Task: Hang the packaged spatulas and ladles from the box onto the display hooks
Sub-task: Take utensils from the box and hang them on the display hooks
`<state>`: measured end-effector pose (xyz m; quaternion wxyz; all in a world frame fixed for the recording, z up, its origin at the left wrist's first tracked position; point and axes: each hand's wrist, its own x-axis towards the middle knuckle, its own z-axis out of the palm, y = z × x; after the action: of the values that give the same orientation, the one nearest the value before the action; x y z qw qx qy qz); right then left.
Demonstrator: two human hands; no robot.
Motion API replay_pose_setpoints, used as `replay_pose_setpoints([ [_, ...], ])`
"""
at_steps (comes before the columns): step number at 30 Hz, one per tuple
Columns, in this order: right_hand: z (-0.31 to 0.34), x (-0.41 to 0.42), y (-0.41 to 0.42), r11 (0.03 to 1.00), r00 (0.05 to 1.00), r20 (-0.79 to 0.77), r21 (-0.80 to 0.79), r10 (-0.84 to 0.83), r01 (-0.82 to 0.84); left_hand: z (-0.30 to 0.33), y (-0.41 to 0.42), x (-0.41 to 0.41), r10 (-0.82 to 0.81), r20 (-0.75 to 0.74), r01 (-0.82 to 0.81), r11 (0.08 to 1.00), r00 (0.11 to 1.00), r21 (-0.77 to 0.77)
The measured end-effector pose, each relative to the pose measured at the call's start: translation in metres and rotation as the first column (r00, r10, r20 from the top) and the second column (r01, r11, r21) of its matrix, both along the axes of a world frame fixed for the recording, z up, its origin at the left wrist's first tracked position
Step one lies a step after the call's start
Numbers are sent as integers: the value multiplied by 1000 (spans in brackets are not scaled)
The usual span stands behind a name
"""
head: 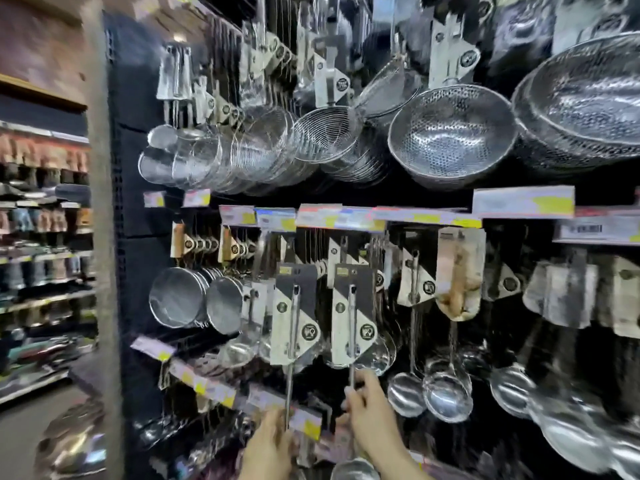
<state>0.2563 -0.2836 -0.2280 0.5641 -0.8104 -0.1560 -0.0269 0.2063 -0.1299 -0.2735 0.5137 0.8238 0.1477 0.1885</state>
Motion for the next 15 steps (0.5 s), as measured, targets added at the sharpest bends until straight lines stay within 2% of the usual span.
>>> replay_pose_setpoints([
  [5,4,6,0,974,978,-21,90,-207,208,9,0,40,-236,37,237,972,971,-11],
  [8,18,5,2,940,947,-10,122,-320,319,22,1,42,-353,127,362,930,927,-62],
  [12,39,5,5,886,894,42,160,-447,436,33,5,43,-463,158,474,880,872,-38],
  [15,49,5,2,860,862,79,158,-501,486,31,6,44,-471,139,479,877,871,-37],
])
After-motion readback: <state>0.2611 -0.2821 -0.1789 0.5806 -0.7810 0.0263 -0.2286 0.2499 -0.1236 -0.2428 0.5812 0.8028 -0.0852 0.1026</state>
